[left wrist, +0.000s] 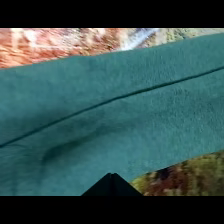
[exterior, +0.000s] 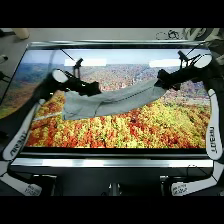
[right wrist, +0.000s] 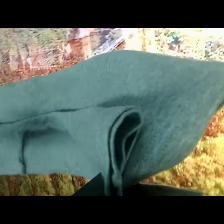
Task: Fold the shirts.
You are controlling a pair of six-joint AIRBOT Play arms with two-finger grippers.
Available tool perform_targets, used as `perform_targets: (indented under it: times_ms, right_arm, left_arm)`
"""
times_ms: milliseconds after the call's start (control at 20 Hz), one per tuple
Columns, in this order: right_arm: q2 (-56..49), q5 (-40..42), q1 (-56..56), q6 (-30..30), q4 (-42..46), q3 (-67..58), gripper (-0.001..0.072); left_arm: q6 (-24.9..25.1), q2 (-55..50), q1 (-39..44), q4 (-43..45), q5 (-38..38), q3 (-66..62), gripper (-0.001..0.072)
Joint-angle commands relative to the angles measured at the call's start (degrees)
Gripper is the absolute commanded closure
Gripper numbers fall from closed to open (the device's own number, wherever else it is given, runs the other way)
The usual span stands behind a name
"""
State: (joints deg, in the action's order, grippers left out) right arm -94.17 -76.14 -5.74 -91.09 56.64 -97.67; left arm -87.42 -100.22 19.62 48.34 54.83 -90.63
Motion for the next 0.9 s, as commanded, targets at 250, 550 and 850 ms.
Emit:
perform_targets:
  times_ms: [250,550,850]
  right_arm:
    - [18.51,-13.09,4.9,-7.54,-0.39,-0.04,0.069]
    - [15.98,-7.74,7.45,-7.5,-1.05,-0.04,0.069]
    - [-0.98,15.85,24.06,-7.02,-12.39,-0.04,0.0689]
  left_arm:
    - [11.67,-17.14,20.0,-44.96,-21.9,-0.02,0.0685]
    - [20.31,-7.1,10.78,-33.7,-14.58,0.0,0.0689]
    - [7.87,21.14,-11.54,-2.86,-7.5,-0.02,0.0689]
